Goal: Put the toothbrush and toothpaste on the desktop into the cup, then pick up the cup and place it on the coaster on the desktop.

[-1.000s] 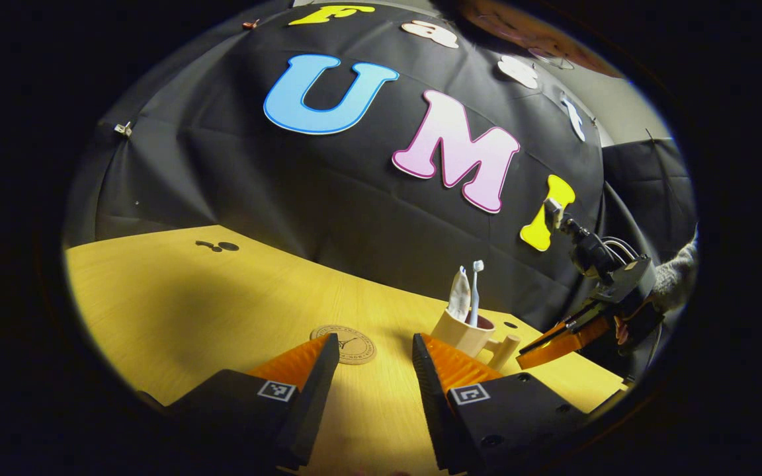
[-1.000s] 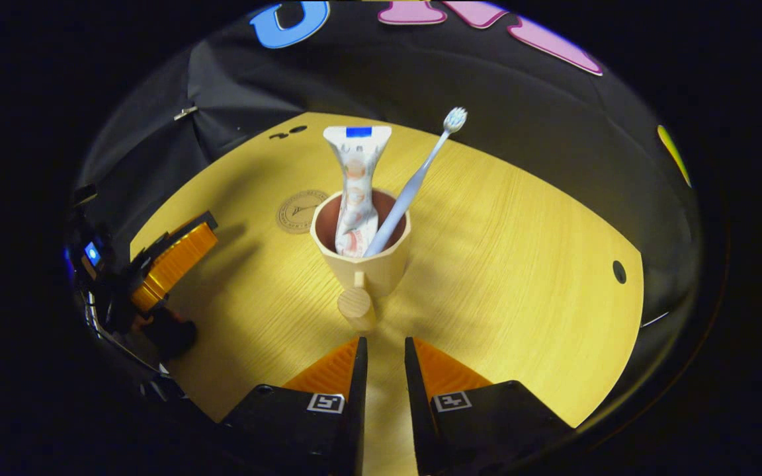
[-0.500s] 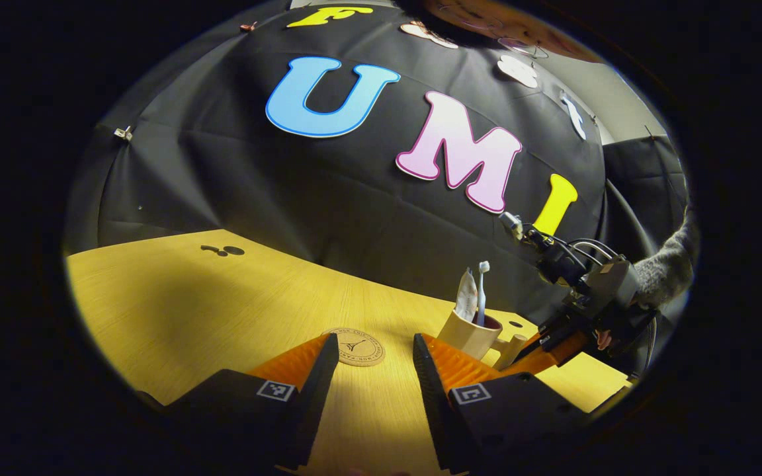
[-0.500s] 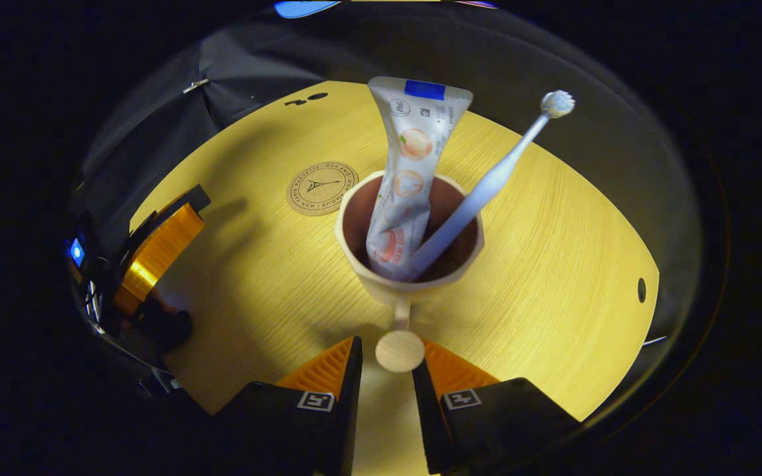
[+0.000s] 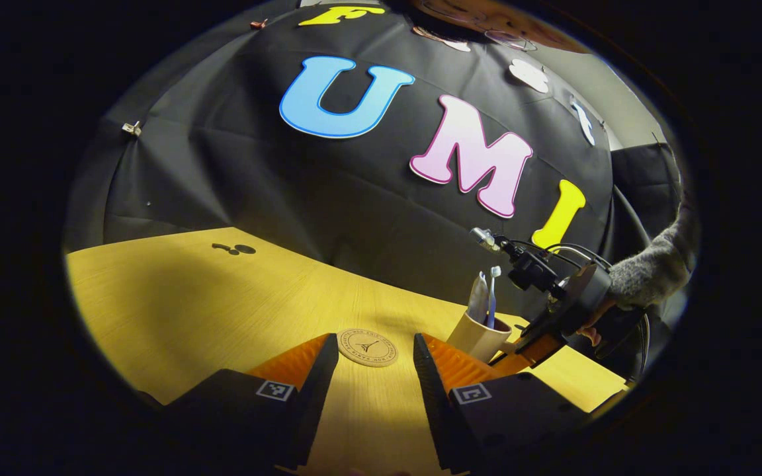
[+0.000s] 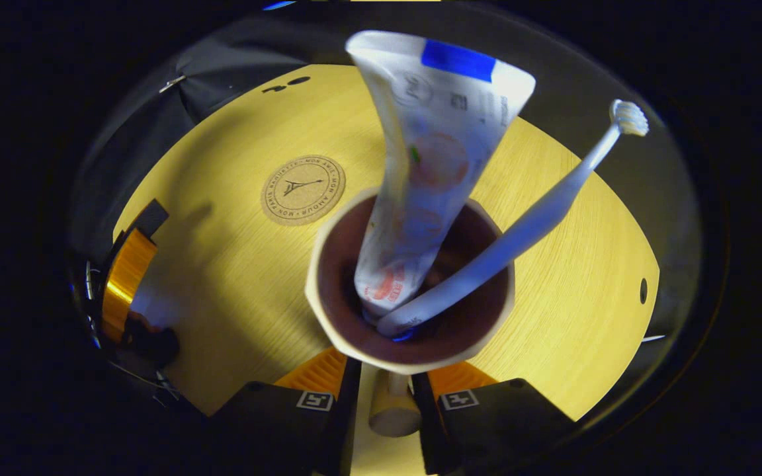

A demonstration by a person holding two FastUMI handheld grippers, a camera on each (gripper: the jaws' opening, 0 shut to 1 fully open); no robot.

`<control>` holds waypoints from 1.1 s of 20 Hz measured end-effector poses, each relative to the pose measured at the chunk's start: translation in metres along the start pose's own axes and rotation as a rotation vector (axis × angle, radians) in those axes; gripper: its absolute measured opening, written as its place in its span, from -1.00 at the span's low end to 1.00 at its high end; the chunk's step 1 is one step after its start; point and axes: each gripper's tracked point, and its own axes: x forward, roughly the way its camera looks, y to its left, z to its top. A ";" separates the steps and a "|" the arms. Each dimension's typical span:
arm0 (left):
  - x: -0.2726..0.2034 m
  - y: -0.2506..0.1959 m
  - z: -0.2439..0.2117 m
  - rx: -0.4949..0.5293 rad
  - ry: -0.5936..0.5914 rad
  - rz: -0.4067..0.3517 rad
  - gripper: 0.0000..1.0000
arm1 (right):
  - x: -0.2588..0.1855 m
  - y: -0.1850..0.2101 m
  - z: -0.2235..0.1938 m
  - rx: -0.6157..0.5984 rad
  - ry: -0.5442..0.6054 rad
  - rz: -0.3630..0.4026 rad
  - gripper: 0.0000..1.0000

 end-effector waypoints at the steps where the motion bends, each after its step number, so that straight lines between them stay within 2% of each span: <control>1: 0.000 0.002 -0.001 -0.003 0.004 -0.002 0.43 | 0.002 0.003 0.003 0.018 0.000 0.016 -0.29; 5: -0.001 0.005 0.001 0.007 0.019 0.000 0.43 | 0.000 0.001 0.004 -0.061 -0.049 -0.002 -0.36; 6: -0.002 0.004 0.004 0.007 0.021 -0.001 0.43 | -0.001 0.005 0.002 -0.065 -0.055 0.006 -0.48; 7: -0.003 0.004 0.006 0.006 0.023 -0.004 0.44 | -0.002 0.011 0.002 -0.061 -0.062 0.019 -0.48; 8: -0.005 0.004 0.007 0.005 0.027 -0.006 0.44 | -0.003 0.016 0.003 -0.059 -0.069 0.025 -0.36; 15: -0.019 0.009 0.010 0.018 0.053 -0.011 0.43 | -0.004 0.050 0.044 -0.092 -0.137 0.058 -0.37; 22: -0.032 0.029 0.012 0.002 0.059 0.022 0.44 | 0.006 0.079 0.088 -0.143 -0.154 0.086 -0.37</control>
